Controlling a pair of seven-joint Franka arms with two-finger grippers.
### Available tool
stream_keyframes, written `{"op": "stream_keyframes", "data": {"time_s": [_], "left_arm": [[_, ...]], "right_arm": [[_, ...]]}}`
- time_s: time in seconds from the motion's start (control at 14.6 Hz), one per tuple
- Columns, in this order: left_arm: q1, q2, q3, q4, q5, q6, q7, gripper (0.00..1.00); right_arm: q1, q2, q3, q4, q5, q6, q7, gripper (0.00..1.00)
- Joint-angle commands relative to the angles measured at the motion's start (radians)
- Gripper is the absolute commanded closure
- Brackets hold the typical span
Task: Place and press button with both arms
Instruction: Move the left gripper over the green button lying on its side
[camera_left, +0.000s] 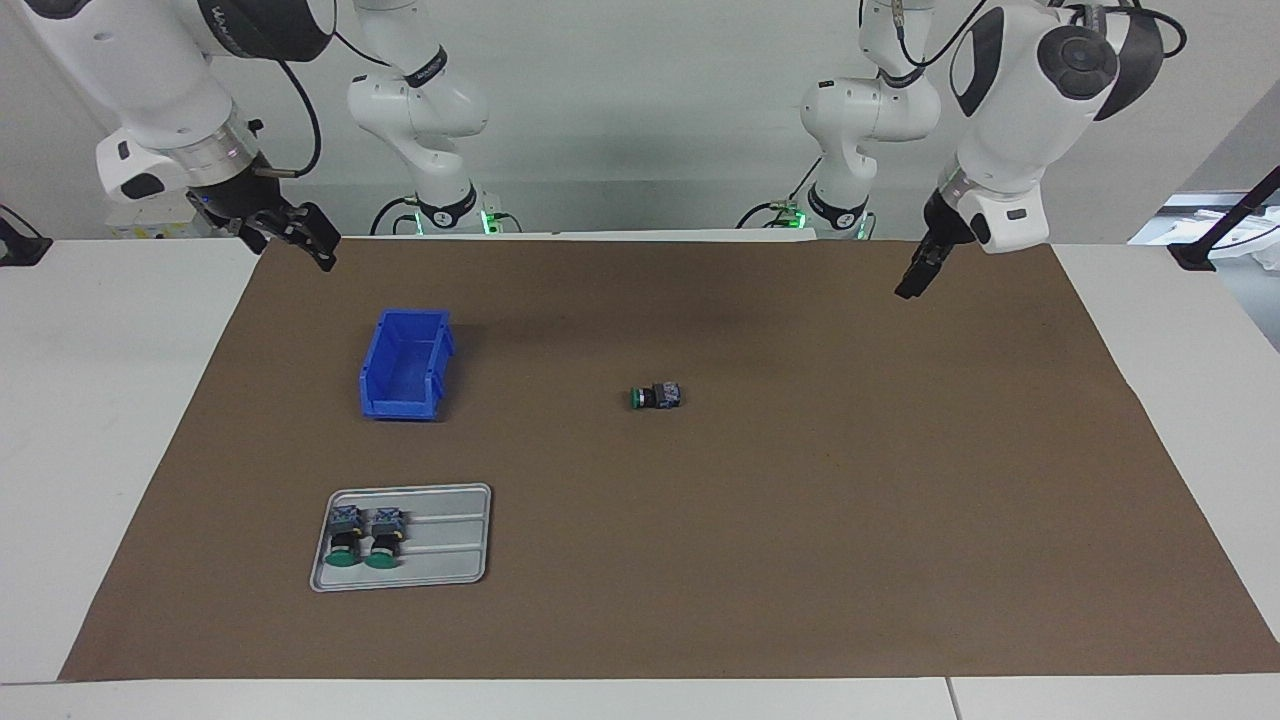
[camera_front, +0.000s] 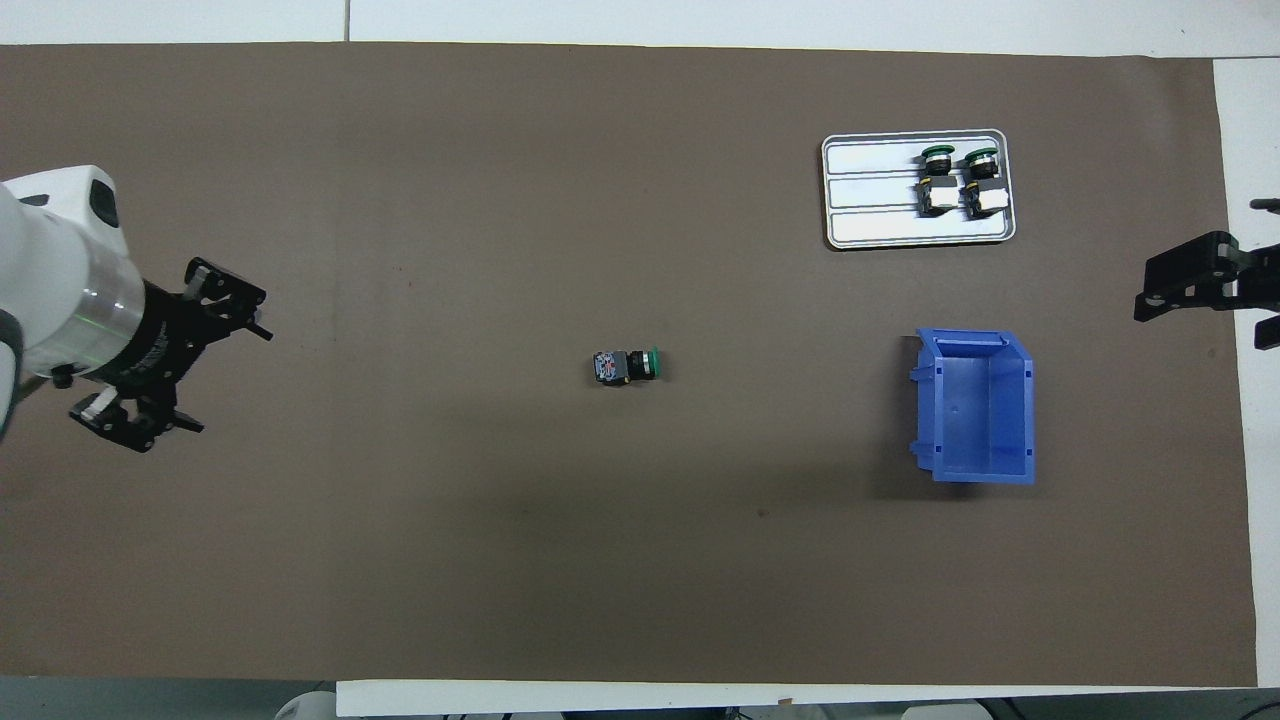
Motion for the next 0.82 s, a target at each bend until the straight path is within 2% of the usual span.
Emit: {"op": "stream_keyframes", "data": {"time_s": [0.0,0.21,0.34,0.55,0.75], "left_arm": [[-0.095,0.029,0.010,-0.034,-0.009,0.088,-0.190,0.00],[-0.216,0.126,0.010,-0.023,-0.016,0.194,-0.393,0.00],[-0.255,0.186,0.010,-0.020,-0.018,0.298,-0.514,0.00],[-0.320,0.285,0.010,0.020,-0.020,0.340,-0.655,0.00],[-0.360,0.327,0.010,0.028,-0.020,0.400,-0.752,0.00]], "right_arm": [[-0.003,-0.017,0.005,-0.052,-0.018,0.040,-0.142,0.01],[-0.006,-0.012,0.007,-0.050,-0.050,0.046,-0.236,0.01],[-0.009,-0.013,0.007,-0.062,-0.044,0.063,-0.241,0.01],[-0.014,0.006,0.007,-0.059,-0.039,0.083,-0.244,0.01],[-0.019,0.002,-0.001,-0.043,-0.029,0.057,-0.247,0.01]]}}
